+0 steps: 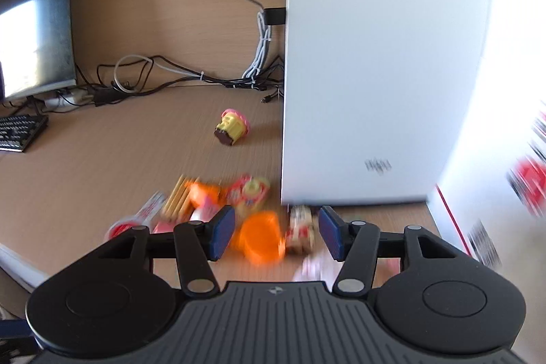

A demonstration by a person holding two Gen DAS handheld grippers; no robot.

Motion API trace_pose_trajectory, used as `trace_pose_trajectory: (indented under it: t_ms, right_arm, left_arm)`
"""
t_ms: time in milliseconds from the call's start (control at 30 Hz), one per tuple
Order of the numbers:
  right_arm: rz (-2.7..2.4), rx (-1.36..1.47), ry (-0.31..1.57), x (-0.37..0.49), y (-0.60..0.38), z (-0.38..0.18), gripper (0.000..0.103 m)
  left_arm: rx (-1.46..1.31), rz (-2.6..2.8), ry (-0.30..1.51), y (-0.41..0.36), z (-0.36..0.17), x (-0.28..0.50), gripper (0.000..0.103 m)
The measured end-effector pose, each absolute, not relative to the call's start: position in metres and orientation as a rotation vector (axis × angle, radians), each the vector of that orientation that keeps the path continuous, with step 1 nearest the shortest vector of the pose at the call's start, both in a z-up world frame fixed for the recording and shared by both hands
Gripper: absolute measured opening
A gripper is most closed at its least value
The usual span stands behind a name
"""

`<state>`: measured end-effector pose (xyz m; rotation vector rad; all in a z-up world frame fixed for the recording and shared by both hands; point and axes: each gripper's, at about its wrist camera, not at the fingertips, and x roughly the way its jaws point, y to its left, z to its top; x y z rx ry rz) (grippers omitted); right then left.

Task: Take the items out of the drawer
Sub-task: 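Place the cat figure and orange cup on the desktop and open both grippers, then push the drawer front closed with both grippers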

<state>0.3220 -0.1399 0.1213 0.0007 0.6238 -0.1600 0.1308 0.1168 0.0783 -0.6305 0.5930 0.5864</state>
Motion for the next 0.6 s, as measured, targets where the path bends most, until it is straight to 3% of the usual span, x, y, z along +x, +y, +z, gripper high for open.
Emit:
trace_pose_trajectory:
  t_ms: [367,600]
  right_arm:
    - [-0.149,0.081,0.534,0.133,-0.139,0.117,0.058]
    - [-0.141,0.066,0.497,0.011,-0.153,0.077,0.062]
  left_arm:
    - [-0.529,0.653,0.495,-0.019,0.098,0.112,0.042]
    - [-0.44,0.709,0.477,-0.129,0.073,0.109,0.042]
